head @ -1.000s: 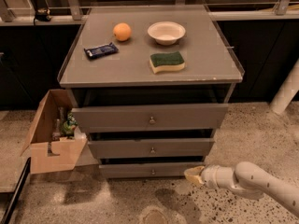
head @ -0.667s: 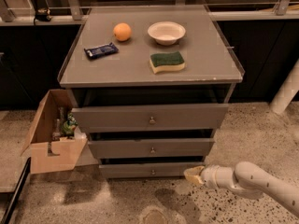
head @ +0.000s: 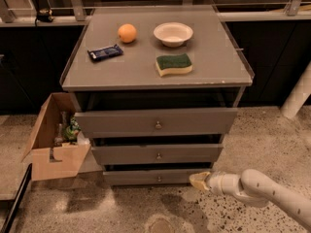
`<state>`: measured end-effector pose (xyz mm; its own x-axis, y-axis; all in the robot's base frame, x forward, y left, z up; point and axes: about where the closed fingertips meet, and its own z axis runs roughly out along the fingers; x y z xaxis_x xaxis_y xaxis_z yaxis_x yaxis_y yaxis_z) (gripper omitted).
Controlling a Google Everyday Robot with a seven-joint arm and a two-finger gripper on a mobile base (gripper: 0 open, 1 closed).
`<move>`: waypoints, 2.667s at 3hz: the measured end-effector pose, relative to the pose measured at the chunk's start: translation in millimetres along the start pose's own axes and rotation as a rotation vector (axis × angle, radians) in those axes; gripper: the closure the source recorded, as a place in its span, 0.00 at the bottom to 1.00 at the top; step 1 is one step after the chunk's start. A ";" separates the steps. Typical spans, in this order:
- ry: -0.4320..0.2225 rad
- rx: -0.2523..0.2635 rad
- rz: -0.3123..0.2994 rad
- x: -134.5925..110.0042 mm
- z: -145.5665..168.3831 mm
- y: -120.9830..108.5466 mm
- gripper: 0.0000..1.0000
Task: Open bottom drawer
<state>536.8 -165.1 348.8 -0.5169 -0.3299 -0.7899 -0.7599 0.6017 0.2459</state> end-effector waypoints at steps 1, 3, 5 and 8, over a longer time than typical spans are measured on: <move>-0.011 0.043 0.040 11.5 34.7 -22.8 1.00; -0.014 0.065 0.046 12.7 37.0 -22.0 1.00; -0.064 0.128 0.079 29.3 61.1 -52.8 1.00; -0.108 0.152 0.144 47.5 145.1 -123.7 1.00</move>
Offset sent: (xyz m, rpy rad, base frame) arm 0.0429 0.0067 -0.0581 -0.0022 0.0235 -0.1082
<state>663.4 -149.7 199.3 -0.5642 -0.1576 -0.8105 -0.6088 0.7425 0.2794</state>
